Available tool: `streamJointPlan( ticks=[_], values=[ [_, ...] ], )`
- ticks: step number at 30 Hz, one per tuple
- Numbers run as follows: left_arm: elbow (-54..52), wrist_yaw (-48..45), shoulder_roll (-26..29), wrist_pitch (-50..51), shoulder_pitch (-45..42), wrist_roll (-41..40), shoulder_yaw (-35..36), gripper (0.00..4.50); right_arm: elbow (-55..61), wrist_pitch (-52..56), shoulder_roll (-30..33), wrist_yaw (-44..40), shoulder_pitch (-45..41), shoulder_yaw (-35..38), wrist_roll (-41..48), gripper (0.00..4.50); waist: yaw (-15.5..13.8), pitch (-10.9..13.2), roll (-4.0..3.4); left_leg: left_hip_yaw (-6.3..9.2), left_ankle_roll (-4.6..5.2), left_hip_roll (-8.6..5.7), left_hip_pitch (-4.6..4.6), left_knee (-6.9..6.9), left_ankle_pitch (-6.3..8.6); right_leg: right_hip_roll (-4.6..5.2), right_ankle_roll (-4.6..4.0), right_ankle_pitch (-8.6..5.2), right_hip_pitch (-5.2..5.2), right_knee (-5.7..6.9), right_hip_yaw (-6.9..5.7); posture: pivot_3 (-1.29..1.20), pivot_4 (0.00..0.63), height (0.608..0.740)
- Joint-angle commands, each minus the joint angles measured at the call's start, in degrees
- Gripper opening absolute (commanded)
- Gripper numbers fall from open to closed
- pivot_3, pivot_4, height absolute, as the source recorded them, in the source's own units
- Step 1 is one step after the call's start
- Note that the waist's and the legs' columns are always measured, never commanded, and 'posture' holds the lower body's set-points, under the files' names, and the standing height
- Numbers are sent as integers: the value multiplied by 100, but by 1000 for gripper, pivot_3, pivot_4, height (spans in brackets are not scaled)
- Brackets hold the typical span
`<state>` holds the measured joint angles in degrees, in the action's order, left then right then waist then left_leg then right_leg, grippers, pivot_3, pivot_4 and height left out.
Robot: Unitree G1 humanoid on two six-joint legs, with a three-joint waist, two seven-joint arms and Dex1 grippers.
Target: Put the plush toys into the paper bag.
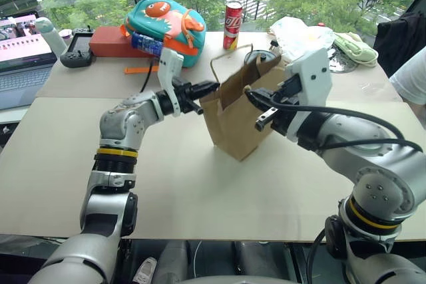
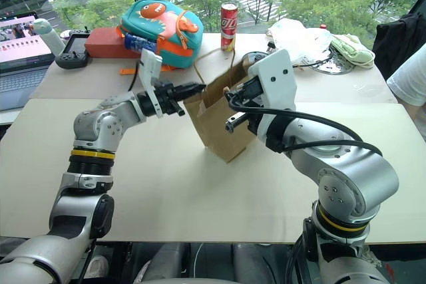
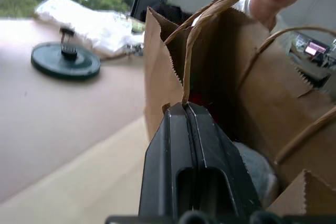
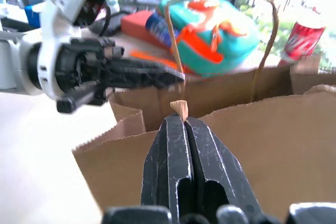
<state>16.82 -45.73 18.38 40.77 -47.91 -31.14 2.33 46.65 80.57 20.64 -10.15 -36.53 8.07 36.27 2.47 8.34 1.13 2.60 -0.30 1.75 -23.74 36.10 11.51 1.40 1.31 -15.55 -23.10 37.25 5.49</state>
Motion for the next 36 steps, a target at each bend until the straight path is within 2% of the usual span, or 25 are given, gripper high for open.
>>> streamJointPlan(
  ticks=[1,8,19,23,26,32,33,36],
  values=[
    [-166,-168,53,-11,-39,70,-119,0,144,207,-44,75,215,-37,23,22,-13,0,0,1,0,-1,0,0,0,1,0,0,1,-2,-2,0,150,739],
    [-182,-271,-65,-121,-181,31,-91,0,53,327,-123,213,435,9,-109,22,-6,0,0,-2,0,-3,1,0,0,3,0,0,1,-2,0,0,150,739],
    [171,-684,-160,-381,-845,111,-164,0,-180,269,-414,442,175,410,-320,22,-3,0,0,-3,-1,-3,-2,-1,0,3,0,0,-1,-4,1,0,150,739],
    [218,-832,-72,-449,-650,306,-327,0,-105,305,-506,471,200,396,-347,1134,11,0,-1,-4,-1,-3,-1,-4,0,3,0,0,-1,-4,1,0,150,739],
    [277,-848,-69,-461,-600,331,-308,761,-16,315,-548,411,214,360,-294,2122,13,0,0,-4,-1,-2,0,-5,0,2,0,0,-2,-3,2,0,150,739],
    [385,-859,-35,-460,-628,382,-258,2892,26,269,-678,327,103,471,-229,4227,4,0,0,-3,-1,-3,-2,-3,0,3,0,0,-2,-4,1,0,150,739],
    [386,-855,-33,-455,-649,355,-204,3254,28,263,-708,310,68,510,-210,4485,4,0,0,-3,-1,-3,-2,-3,0,3,0,0,-2,-4,1,0,150,739],
    [367,-867,-10,-367,-720,235,-49,4328,30,243,-801,272,-69,660,-141,4500,10,0,0,-3,-1,-2,-1,-3,0,2,0,0,-2,-3,1,0,150,739]
  ],
)
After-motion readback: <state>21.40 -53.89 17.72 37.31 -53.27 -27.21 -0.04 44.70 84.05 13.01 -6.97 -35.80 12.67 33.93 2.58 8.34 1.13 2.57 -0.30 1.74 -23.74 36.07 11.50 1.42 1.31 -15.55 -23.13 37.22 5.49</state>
